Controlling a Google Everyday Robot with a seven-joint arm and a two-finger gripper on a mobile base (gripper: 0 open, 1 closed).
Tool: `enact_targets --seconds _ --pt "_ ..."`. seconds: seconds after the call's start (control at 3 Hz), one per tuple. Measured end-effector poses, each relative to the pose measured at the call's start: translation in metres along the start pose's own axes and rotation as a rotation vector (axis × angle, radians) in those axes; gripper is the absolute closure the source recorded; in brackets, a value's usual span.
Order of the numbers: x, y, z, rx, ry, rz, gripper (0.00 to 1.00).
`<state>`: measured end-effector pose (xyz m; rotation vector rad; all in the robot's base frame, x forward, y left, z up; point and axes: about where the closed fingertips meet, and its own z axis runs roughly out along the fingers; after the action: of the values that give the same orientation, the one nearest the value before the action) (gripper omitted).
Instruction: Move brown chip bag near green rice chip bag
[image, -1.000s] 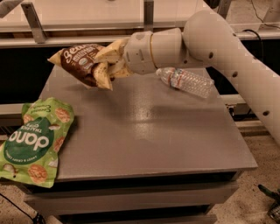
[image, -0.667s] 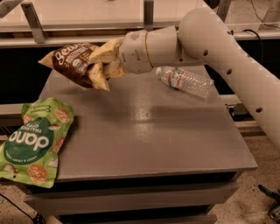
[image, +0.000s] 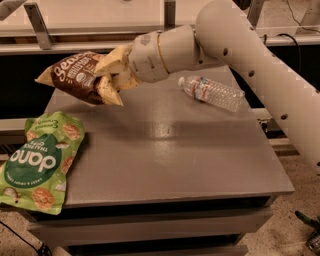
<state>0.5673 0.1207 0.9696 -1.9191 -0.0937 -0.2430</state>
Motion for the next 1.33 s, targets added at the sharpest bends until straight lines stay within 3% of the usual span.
enact_targets --seconds 0.33,1.33 --pt "-0.0012 -0.0005 0.0018 0.001 -0.003 0.001 0.82" --pt "-0.0047 -0.0023 0.0078 0.002 -0.016 -0.002 0.12"
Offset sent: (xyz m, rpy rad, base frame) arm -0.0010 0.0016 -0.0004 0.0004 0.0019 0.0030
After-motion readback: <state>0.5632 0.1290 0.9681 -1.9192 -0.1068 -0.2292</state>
